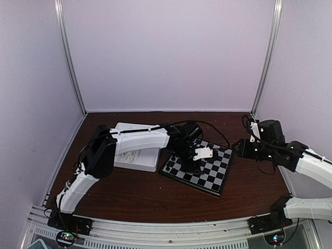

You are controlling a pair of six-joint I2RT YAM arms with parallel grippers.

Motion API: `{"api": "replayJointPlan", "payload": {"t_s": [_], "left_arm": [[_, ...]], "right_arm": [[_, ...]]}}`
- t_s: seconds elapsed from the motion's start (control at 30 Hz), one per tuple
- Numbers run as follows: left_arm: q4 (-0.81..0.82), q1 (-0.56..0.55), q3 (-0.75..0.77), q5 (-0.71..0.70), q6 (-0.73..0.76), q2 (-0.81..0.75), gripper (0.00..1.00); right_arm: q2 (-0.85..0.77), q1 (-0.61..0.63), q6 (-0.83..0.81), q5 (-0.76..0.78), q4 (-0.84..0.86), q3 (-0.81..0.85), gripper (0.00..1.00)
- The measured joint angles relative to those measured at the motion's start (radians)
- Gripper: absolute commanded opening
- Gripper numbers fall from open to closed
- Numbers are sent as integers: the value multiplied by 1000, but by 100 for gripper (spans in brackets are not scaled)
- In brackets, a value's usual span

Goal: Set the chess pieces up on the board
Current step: Pick up the chess piece from the chessboard.

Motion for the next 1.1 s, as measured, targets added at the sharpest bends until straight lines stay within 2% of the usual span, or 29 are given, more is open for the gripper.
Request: {"api": "replayJointPlan", "payload": {"t_s": [0.23, 0.53, 0.77, 0.9, 1.1], "left_arm": [[0, 0, 0, -2, -1, 1, 36], [2, 0, 0, 2, -2, 19, 34], [2, 0, 0, 3, -8, 19, 13], [3, 0, 0, 3, -13, 19, 8], [46, 0, -28, 0, -55, 8, 8]], "right_arm": [[60, 0, 1, -44, 24, 0, 34], [96, 0, 5, -87, 46, 0, 34], [96, 0, 8, -98, 61, 0, 34], [102, 0, 9, -108, 66, 0, 33], [108, 0, 54, -151, 101, -50, 34]]}}
